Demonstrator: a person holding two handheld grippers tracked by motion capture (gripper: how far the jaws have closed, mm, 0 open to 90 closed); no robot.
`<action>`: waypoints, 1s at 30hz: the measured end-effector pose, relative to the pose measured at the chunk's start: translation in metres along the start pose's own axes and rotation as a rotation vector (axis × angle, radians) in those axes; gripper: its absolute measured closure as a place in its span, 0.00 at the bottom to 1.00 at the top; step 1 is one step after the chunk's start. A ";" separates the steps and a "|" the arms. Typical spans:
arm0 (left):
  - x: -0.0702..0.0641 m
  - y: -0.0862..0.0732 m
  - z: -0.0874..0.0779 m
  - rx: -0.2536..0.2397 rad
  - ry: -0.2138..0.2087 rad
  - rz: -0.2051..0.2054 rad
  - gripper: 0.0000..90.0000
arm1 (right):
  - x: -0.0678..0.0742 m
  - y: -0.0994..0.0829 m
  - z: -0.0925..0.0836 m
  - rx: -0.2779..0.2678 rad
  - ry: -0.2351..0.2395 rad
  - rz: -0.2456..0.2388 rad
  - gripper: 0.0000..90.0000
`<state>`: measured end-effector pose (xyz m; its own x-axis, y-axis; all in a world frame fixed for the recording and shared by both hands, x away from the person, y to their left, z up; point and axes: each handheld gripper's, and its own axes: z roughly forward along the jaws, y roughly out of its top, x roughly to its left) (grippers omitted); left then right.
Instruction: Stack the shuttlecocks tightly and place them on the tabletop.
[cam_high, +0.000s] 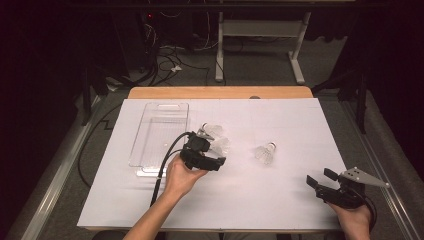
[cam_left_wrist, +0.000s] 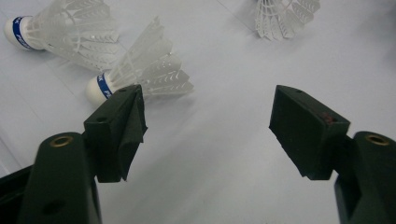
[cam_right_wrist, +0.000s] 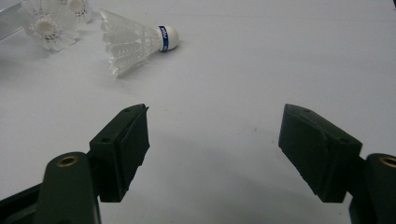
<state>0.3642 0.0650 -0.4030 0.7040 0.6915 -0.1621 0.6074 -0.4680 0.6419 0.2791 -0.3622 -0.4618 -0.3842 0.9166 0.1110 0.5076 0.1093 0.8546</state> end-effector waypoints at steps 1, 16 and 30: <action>0.000 -0.001 -0.001 0.001 0.004 -0.001 0.31 | 0.000 0.000 0.000 0.000 0.000 0.000 0.28; -0.002 -0.011 -0.002 0.006 0.006 0.006 0.31 | 0.000 0.000 0.000 0.002 -0.001 -0.001 0.28; -0.004 -0.021 -0.003 0.004 0.001 0.008 0.33 | 0.000 0.000 0.000 0.002 -0.001 0.000 0.28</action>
<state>0.3473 0.0739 -0.4139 0.7086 0.6880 -0.1564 0.6032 -0.4758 0.6401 0.2792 -0.3618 -0.4619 -0.3833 0.9170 0.1109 0.5092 0.1096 0.8536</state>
